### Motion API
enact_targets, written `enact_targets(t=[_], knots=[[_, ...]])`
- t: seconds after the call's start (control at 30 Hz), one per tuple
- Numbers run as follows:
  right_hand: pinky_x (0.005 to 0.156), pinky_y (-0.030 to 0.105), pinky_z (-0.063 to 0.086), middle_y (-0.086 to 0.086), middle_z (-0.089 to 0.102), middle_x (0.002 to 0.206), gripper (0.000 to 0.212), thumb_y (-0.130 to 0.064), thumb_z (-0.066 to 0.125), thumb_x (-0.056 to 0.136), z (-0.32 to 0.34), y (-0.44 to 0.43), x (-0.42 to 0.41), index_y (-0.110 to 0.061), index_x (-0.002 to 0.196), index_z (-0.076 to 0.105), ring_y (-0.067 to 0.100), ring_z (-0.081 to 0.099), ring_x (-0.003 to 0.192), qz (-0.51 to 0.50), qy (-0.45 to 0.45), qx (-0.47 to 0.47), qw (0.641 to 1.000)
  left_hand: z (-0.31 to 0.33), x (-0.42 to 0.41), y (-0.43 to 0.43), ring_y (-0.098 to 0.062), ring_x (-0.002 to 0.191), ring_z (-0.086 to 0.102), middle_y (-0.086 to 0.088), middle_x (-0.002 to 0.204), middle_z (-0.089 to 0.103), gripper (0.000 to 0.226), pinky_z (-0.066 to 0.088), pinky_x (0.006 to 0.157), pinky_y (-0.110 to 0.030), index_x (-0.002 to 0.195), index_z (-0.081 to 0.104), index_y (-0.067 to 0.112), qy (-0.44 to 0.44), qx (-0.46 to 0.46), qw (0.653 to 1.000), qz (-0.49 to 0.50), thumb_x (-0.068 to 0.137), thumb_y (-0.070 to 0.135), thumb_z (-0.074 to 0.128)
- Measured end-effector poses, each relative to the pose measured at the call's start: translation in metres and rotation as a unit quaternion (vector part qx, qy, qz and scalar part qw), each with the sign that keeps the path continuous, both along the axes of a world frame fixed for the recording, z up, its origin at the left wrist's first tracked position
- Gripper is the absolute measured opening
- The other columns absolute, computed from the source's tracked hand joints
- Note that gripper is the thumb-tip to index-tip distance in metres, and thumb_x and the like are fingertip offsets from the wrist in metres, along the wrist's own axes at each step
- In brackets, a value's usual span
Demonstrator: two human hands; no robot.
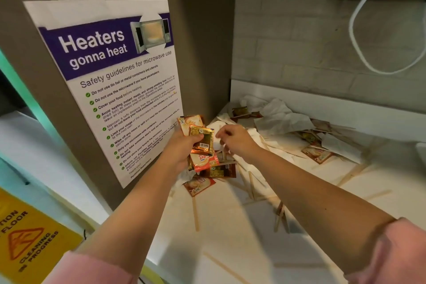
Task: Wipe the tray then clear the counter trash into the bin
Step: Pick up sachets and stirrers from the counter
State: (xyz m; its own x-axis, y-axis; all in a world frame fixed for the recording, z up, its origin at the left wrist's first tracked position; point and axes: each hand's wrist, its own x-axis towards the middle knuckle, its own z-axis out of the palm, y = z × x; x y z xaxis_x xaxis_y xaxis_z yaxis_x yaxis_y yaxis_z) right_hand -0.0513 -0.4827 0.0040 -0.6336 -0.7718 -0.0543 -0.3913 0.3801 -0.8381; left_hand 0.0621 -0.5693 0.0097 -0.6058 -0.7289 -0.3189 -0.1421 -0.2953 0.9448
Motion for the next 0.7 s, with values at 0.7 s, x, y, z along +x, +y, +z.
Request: enact_targets(t=[0.7], knots=[[0.093,0.038,0.039,0.005,0.058,0.122,0.032,-0.036,0.048,0.095,-0.028,0.023,0.006,-0.019,0.121,0.058,0.026,0.051,0.116,0.204,0.335,0.250,0.885,0.002,0.008,-0.003,-0.025,0.086,0.066,-0.014,0.112,0.065,0.042,0.054,0.065,-0.036,0.132,0.048,0.012,0.015,-0.007,1.000,0.001,0.092,0.002,0.053]])
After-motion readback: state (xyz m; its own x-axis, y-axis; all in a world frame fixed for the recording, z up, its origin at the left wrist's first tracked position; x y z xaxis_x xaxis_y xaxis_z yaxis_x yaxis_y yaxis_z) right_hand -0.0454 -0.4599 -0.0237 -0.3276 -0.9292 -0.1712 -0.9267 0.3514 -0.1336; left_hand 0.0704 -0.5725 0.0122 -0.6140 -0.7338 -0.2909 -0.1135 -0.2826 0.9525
